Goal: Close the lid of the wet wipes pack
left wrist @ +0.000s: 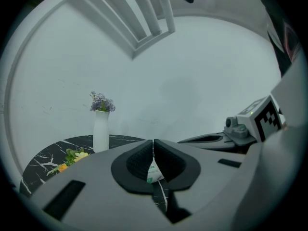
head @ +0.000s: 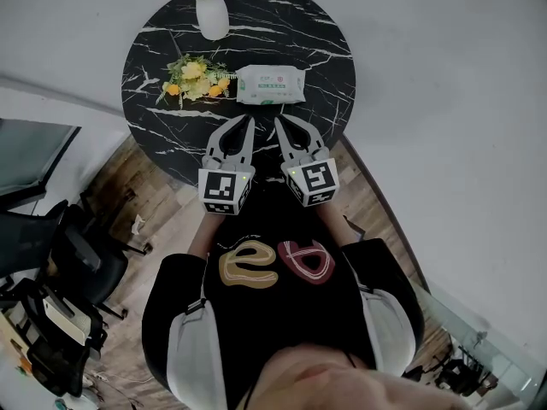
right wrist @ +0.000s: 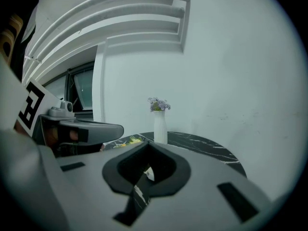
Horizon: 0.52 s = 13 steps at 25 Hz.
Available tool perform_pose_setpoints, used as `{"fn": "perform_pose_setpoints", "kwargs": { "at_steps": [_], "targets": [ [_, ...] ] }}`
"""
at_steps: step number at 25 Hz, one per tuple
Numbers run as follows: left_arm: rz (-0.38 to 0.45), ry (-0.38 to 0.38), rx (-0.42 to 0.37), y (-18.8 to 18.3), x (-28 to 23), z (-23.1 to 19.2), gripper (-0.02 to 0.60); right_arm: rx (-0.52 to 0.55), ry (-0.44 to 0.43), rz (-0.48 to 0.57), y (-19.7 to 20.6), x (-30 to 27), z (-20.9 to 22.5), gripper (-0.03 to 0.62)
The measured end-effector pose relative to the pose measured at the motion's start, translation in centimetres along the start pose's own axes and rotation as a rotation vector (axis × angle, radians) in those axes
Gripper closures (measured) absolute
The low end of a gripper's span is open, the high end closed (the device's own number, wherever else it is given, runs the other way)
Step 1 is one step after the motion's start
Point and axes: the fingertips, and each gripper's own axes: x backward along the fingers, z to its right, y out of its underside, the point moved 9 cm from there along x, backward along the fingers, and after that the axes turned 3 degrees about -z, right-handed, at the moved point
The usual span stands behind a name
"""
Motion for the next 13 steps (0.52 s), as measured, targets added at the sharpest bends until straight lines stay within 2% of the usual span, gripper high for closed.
{"fn": "perform_pose_setpoints", "kwargs": {
  "at_steps": [13],
  "targets": [
    [-0.005, 0.016, -0.03, 0.24, 0.2, 0.38, 0.558, 0.02, -0.003, 0.004, -0.14, 0.52, -0.2, 0.583]
  ]
}}
